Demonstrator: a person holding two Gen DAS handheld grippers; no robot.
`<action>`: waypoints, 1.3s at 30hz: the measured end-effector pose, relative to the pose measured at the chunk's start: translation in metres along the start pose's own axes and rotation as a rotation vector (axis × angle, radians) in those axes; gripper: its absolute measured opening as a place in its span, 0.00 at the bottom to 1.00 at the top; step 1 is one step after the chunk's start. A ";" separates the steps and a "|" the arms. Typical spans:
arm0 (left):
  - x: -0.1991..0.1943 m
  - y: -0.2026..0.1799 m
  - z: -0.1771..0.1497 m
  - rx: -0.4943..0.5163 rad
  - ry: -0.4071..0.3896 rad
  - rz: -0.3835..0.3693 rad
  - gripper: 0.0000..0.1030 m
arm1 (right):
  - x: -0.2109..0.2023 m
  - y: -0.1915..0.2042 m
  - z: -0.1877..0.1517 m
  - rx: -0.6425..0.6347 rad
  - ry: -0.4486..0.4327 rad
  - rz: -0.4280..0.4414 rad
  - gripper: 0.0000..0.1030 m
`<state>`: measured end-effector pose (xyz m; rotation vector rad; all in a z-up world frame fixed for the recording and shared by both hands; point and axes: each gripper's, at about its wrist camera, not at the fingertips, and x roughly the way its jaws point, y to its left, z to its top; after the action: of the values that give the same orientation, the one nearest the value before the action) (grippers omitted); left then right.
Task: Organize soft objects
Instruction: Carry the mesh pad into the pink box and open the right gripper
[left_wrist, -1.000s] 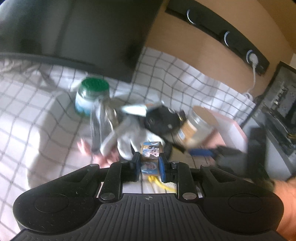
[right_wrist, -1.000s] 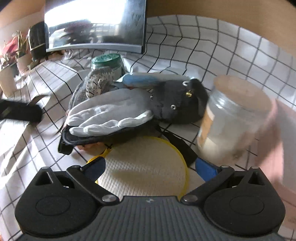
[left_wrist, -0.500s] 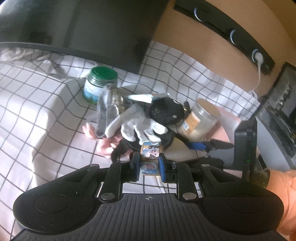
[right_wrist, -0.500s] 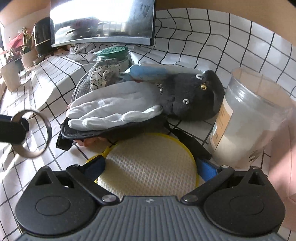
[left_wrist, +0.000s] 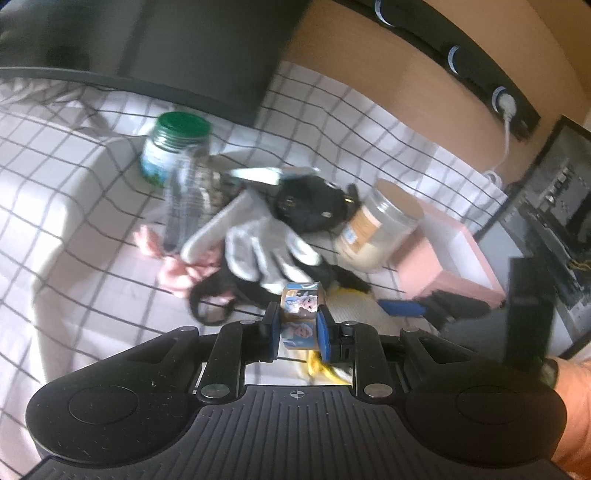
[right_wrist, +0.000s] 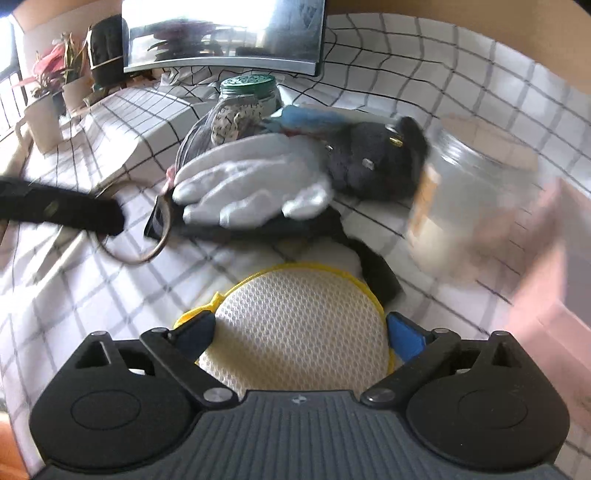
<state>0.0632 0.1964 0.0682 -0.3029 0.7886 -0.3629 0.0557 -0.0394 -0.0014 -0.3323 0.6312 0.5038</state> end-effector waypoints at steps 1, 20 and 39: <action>0.002 -0.005 -0.001 0.007 0.003 -0.007 0.23 | -0.010 -0.003 -0.007 0.003 -0.003 -0.012 0.93; 0.068 -0.173 0.040 0.240 0.017 -0.327 0.23 | -0.214 -0.089 -0.099 0.155 -0.149 -0.371 0.93; 0.098 -0.153 0.069 0.112 -0.063 -0.266 0.24 | -0.190 -0.144 -0.030 0.312 -0.305 -0.496 0.94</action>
<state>0.1461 0.0265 0.1128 -0.3132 0.6642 -0.6426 -0.0129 -0.2370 0.1169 -0.1029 0.3043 -0.0257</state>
